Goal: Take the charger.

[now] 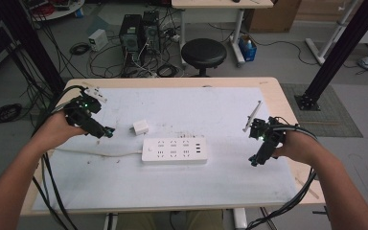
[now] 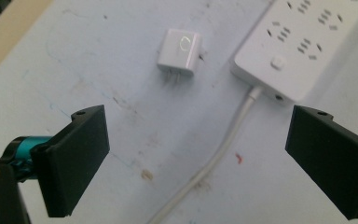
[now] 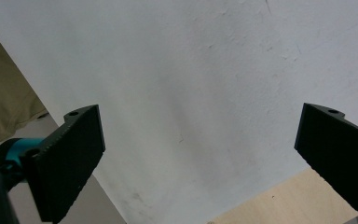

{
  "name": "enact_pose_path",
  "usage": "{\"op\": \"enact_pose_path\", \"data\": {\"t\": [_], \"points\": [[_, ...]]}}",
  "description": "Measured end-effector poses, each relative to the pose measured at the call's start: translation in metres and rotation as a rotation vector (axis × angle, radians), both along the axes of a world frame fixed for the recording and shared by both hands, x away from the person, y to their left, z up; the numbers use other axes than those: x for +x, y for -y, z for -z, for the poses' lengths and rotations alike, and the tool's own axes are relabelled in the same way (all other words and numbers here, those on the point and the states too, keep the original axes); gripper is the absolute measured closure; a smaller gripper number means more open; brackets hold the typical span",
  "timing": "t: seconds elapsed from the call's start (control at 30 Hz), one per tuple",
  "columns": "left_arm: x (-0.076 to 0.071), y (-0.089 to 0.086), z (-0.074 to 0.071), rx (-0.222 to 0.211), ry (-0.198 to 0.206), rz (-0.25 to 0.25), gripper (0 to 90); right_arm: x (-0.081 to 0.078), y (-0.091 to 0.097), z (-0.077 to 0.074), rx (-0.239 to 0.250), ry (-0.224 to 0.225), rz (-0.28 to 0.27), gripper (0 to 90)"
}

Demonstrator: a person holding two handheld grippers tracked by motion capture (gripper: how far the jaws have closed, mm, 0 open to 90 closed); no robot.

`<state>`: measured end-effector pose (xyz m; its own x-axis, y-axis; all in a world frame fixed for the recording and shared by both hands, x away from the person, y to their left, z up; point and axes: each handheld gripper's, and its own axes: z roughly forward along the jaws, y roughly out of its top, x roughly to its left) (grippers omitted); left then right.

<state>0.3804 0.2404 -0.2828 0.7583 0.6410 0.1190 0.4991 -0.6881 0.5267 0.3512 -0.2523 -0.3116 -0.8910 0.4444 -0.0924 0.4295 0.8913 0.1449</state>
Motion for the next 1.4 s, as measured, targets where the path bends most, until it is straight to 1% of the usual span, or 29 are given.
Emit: {"op": "enact_pose_path", "data": {"t": [0.07,0.1,0.13,0.23,0.27,0.3,0.33,0.4,0.47,0.53,0.63,0.67,0.73,0.83,0.87,0.9,0.93,1.0,1.03,1.07,1.13,1.17,1.2,1.23,1.27,1.33,1.37,1.4], "points": [[0.006,0.003,0.000,-0.017,0.016,-0.027,6.1,0.000,0.001,-0.001,0.001,0.002,0.006,0.8],[0.010,0.004,0.001,-0.030,0.024,-0.048,6.1,0.000,0.001,-0.001,0.001,0.002,0.006,0.8],[0.014,0.005,0.002,-0.047,0.030,-0.058,6.1,0.000,0.000,-0.001,0.005,0.001,0.009,0.8],[0.025,0.009,0.006,-0.077,0.033,-0.066,6.1,0.002,0.000,0.000,-0.003,0.000,-0.004,0.8],[0.028,0.011,0.008,-0.078,0.033,-0.064,6.0,0.001,-0.001,0.000,-0.003,-0.001,0.006,0.8],[0.033,0.013,0.010,-0.083,0.033,-0.055,6.1,0.002,-0.001,0.000,-0.001,-0.001,0.006,0.8],[0.036,0.015,0.013,-0.082,0.028,-0.055,6.1,0.002,-0.001,0.000,-0.002,-0.005,0.003,0.9],[0.044,0.019,0.018,-0.081,0.025,-0.048,6.1,0.002,-0.002,0.000,0.000,-0.004,0.015,0.8],[0.051,0.022,0.025,-0.082,0.013,-0.044,6.1,0.003,-0.002,0.001,0.003,-0.003,0.017,0.8],[0.059,0.025,0.032,-0.073,-0.004,-0.037,6.1,0.003,-0.001,0.001,0.003,-0.002,0.015,0.8],[0.068,0.032,0.045,-0.056,-0.016,-0.004,6.1,0.003,-0.001,0.001,-0.005,-0.007,0.012,0.8],[0.070,0.034,0.049,-0.042,-0.016,0.012,6.1,0.002,-0.001,0.001,-0.001,-0.008,0.020,0.8],[0.075,0.038,0.057,-0.035,-0.022,0.042,6.1,0.003,0.000,0.001,0.004,-0.005,0.020,0.8],[0.079,0.042,0.067,-0.021,-0.030,0.085,6.1,0.002,0.001,0.001,-0.004,-0.012,0.034,0.8],[0.080,0.043,0.070,-0.016,-0.033,0.098,6.1,0.002,0.001,0.001,-0.006,-0.006,0.023,0.8],[0.081,0.043,0.074,-0.009,-0.035,0.102,6.1,0.002,0.001,0.002,-0.008,-0.006,0.030,0.8],[0.083,0.043,0.077,-0.001,-0.043,0.104,6.2,0.002,0.002,0.002,-0.007,-0.005,0.031,0.8],[0.086,0.043,0.082,-0.001,-0.057,0.104,6.1,0.002,0.002,0.003,0.000,-0.006,0.038,0.8],[0.087,0.043,0.085,-0.008,-0.060,0.099,6.1,0.003,0.003,0.003,-0.003,-0.003,0.034,0.8],[0.089,0.042,0.087,-0.005,-0.067,0.099,6.1,0.003,0.002,0.004,0.001,-0.005,0.043,0.8],[0.090,0.040,0.091,-0.015,-0.074,0.092,6.2,0.003,0.003,0.004,0.002,-0.003,0.039,0.8],[0.091,0.040,0.093,-0.028,-0.082,0.089,6.2,0.003,0.003,0.004,-0.001,-0.001,0.030,0.9],[0.091,0.039,0.095,-0.038,-0.092,0.089,6.2,0.003,0.003,0.004,0.003,-0.002,0.039,0.8],[0.091,0.038,0.097,-0.042,-0.098,0.101,6.6,0.002,0.004,0.004,0.008,-0.002,0.047,0.9],[0.091,0.038,0.098,-0.048,-0.098,0.106,9.6,0.003,0.005,0.004,0.005,0.001,0.037,0.8],[0.092,0.039,0.103,-0.047,-0.106,0.103,10.1,0.003,0.006,0.004,0.011,-0.003,0.049,0.8],[0.092,0.040,0.105,-0.036,-0.109,0.107,10.1,0.003,0.006,0.005,0.010,-0.006,0.055,0.9],[0.092,0.041,0.107,-0.031,-0.112,0.113,10.1,0.004,0.007,0.006,0.011,-0.005,0.042,0.8]]}}
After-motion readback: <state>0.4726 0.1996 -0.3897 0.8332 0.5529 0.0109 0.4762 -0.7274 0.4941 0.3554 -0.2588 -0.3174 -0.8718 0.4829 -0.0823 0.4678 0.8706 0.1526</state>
